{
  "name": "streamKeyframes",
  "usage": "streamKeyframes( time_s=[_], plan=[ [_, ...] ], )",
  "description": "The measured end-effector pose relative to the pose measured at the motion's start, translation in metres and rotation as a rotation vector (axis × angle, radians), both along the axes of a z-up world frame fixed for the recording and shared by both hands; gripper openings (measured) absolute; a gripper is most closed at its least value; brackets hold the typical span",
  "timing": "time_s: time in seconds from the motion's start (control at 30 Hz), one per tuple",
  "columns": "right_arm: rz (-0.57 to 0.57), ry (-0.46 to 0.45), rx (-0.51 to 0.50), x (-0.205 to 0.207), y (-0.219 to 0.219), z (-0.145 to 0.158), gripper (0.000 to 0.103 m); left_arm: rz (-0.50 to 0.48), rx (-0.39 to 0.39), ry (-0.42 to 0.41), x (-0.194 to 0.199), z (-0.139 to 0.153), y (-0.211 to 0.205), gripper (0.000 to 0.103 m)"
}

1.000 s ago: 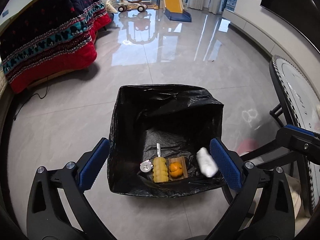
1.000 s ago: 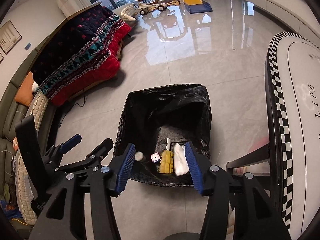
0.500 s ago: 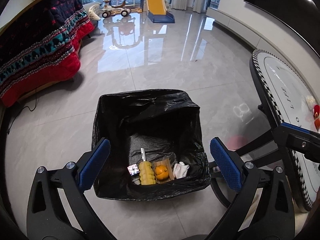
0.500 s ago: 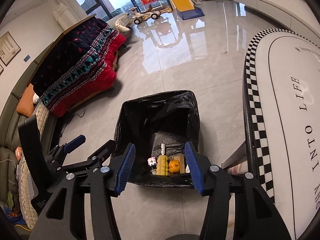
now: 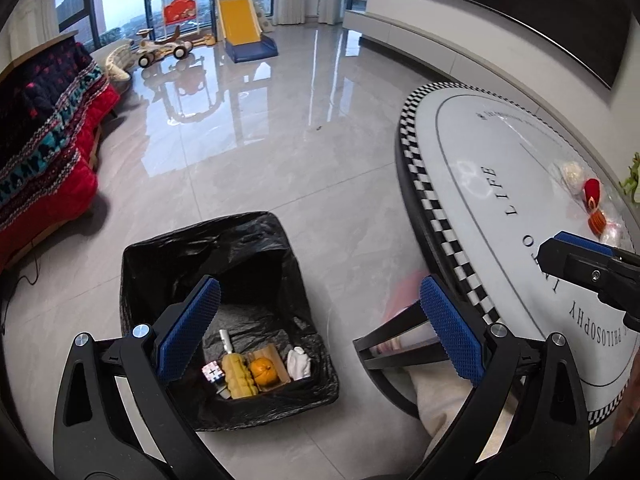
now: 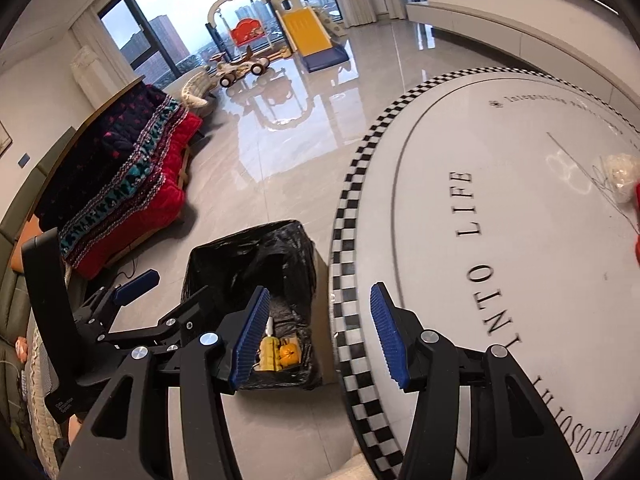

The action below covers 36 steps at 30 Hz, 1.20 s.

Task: Collect trash
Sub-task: 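Move both tools back over the table toward the remaining trash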

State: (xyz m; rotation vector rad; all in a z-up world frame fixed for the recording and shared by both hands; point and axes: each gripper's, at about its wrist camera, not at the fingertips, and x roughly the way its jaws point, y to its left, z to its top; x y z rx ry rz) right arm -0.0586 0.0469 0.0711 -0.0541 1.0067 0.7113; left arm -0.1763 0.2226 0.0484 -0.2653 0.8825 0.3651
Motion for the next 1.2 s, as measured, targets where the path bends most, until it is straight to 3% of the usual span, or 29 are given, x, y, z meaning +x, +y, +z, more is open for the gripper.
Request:
streamKeyframes(
  time_s=[0.43,0.83,1.2],
  plan=[
    [-0.186,-0.012,0.028,0.047,-0.101,0.007,0.056,-0.240,0.013,0.003,0.086,0.016,-0.100,0.097],
    [-0.440,0.014,0.006,0.095,-0.238,-0.011,0.056,-0.462,0.005,0.040,0.158,0.004,-0.212,0.097],
    [-0.553,0.062,-0.008,0.132,-0.297,-0.036,0.056,-0.576,0.004,0.052,0.201,-0.004,-0.267,0.097]
  ],
)
